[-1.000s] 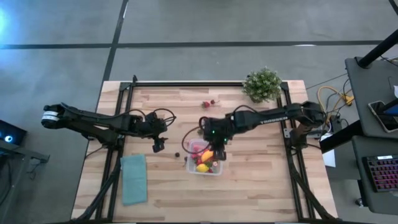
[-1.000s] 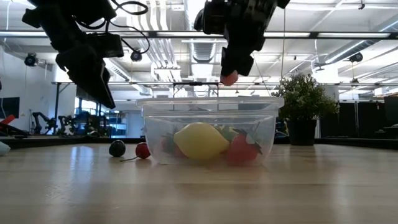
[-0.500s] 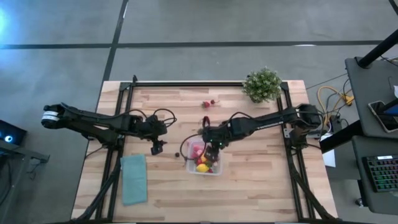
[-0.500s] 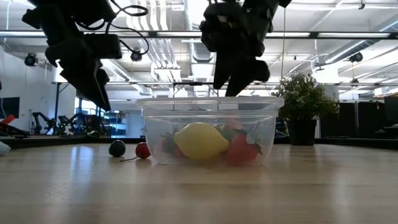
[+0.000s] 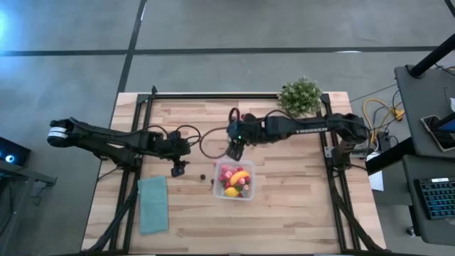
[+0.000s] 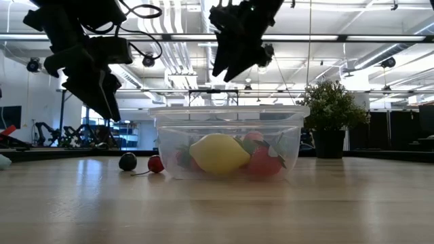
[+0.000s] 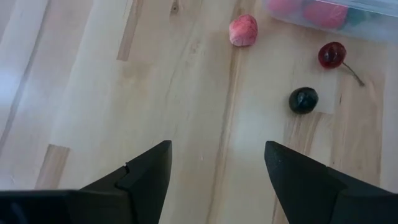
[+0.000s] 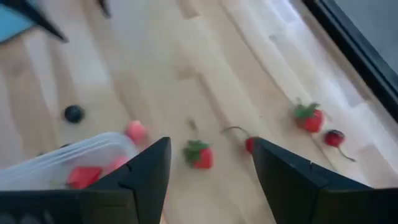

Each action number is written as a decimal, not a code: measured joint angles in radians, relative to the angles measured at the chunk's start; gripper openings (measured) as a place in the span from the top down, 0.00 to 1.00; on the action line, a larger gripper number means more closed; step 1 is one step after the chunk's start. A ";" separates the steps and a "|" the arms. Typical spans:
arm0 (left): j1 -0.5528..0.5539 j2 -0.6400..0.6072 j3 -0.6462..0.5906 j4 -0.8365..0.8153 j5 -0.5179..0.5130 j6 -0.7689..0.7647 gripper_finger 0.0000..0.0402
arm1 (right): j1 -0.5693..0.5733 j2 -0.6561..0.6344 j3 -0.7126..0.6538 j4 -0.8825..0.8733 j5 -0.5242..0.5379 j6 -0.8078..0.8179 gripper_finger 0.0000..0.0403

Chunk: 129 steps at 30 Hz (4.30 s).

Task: Pick and placing Produce into tupperware
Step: Put the red strawberry into the transparent container

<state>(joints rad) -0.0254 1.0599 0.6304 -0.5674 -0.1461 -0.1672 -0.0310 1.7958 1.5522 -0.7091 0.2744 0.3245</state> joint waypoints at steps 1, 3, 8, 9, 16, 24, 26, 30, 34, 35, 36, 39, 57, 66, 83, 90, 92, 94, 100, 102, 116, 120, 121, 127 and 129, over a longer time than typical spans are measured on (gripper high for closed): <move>0.000 0.000 0.000 0.000 -0.004 0.008 0.40 | -0.017 0.000 0.006 -0.014 -0.001 0.014 0.46; 0.000 0.000 0.000 0.001 -0.032 0.025 0.40 | -0.059 0.000 0.013 -0.065 -0.010 0.048 0.46; 0.037 0.000 0.000 0.018 -0.099 0.060 0.40 | -0.179 0.001 -0.005 -0.158 -0.011 -0.008 0.46; 0.052 0.000 0.000 0.018 -0.099 0.071 0.40 | -0.199 0.002 -0.010 -0.157 -0.011 -0.053 0.46; 0.151 0.038 0.000 0.049 -0.094 0.118 0.40 | -0.298 0.048 -0.008 -0.147 -0.020 -0.417 0.46; 0.216 0.128 0.001 0.115 -0.030 0.124 0.40 | -0.361 0.119 -0.005 -0.152 -0.049 -0.522 0.46; 0.228 0.146 0.007 0.133 -0.028 0.145 0.40 | -0.366 0.115 -0.004 -0.149 -0.046 -0.484 0.46; 0.274 0.192 0.017 0.270 0.027 0.271 0.40 | -0.364 0.090 -0.004 -0.149 -0.046 -0.418 0.46; 0.363 0.286 0.042 0.437 0.160 0.385 0.40 | -0.360 0.046 -0.004 -0.162 -0.046 -0.341 0.46; 0.390 0.317 0.052 0.471 0.193 0.390 0.40 | -0.360 0.032 -0.004 -0.173 -0.046 -0.322 0.46; 0.419 0.349 0.063 0.504 0.230 0.392 0.40 | -0.355 0.018 -0.004 -0.183 -0.046 -0.303 0.46; 0.500 0.448 0.116 0.584 0.358 0.390 0.40 | -0.347 -0.037 -0.004 -0.204 -0.045 -0.259 0.46; 0.581 0.840 0.411 0.791 0.482 0.461 0.40 | -0.349 -0.192 -0.005 -0.221 0.041 -0.228 0.46; 0.582 0.916 0.509 0.766 0.485 0.409 0.40 | -0.349 -0.192 -0.010 -0.222 0.042 -0.239 0.46; 0.580 0.931 0.679 0.451 0.376 0.515 0.40 | -0.349 -0.191 -0.013 -0.191 0.042 -0.227 0.46; 0.580 0.931 0.695 0.451 0.384 0.521 0.40 | -0.349 -0.190 -0.014 -0.190 0.042 -0.212 0.46; 0.580 0.931 0.691 0.451 0.387 0.522 0.40 | -0.349 -0.190 -0.014 -0.190 0.042 -0.212 0.46; 0.580 0.931 0.690 0.451 0.388 0.522 0.40 | -0.349 -0.190 -0.014 -0.190 0.042 -0.212 0.46; 0.579 0.939 0.694 0.453 0.383 0.522 0.40 | -0.349 -0.190 -0.014 -0.189 0.042 -0.217 0.46; 0.579 0.955 0.701 0.445 0.376 0.518 0.40 | -0.349 -0.190 -0.015 -0.188 0.042 -0.217 0.46; 0.574 0.990 0.715 0.447 0.364 0.517 0.40 | -0.350 -0.190 -0.017 -0.190 0.042 -0.254 0.46; 0.571 0.998 0.710 0.472 0.365 0.520 0.40 | -0.359 -0.190 -0.018 -0.189 0.042 -0.257 0.46; 0.571 1.002 0.711 0.474 0.365 0.521 0.40 | -0.361 -0.190 -0.018 -0.189 0.042 -0.257 0.46; 0.558 1.017 0.711 0.491 0.338 0.527 0.42 | -0.368 -0.190 -0.018 -0.190 0.042 -0.258 0.46; 0.556 1.017 0.711 0.495 0.327 0.538 0.45 | -0.369 -0.190 -0.019 -0.191 0.042 -0.258 0.46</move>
<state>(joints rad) 0.5302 2.0773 1.3415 -0.0724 0.1814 0.3710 -0.4000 1.6062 1.5335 -0.8997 0.3164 0.0669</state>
